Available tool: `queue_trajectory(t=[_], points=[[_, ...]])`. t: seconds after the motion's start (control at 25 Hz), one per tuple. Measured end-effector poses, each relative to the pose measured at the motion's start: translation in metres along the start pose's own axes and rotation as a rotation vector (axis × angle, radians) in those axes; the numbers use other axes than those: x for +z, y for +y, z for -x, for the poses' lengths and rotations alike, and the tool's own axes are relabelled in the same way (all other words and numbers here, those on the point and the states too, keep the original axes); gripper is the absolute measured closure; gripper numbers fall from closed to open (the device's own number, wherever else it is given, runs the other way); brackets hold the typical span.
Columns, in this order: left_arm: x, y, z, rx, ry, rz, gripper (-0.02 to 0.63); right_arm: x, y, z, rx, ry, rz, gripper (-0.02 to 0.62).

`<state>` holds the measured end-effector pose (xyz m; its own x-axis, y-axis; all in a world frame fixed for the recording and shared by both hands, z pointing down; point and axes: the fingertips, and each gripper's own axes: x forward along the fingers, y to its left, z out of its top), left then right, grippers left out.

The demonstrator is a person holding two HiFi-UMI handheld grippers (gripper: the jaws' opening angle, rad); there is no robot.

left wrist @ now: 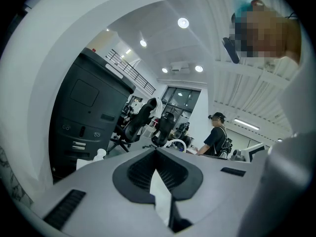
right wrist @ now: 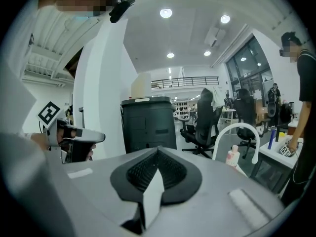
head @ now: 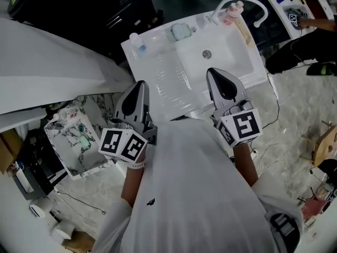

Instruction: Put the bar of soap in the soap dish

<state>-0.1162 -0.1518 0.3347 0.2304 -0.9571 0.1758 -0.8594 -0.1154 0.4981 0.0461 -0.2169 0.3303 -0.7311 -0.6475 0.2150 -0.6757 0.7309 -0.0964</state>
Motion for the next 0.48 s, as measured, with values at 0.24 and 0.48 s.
queue_trajectory(t=[0.24,0.48], points=[[-0.0007,-0.0013,-0.0022,-0.008,0.002,-0.002,0.598,0.001,-0.0027,-0.0003,0.004,-0.003,0.001,0.583],[0.0013,-0.0019,-0.0025,-0.009,0.002,0.004,0.598,0.0094,-0.0026,-0.003,-0.001,-0.035,0.008,0.583]])
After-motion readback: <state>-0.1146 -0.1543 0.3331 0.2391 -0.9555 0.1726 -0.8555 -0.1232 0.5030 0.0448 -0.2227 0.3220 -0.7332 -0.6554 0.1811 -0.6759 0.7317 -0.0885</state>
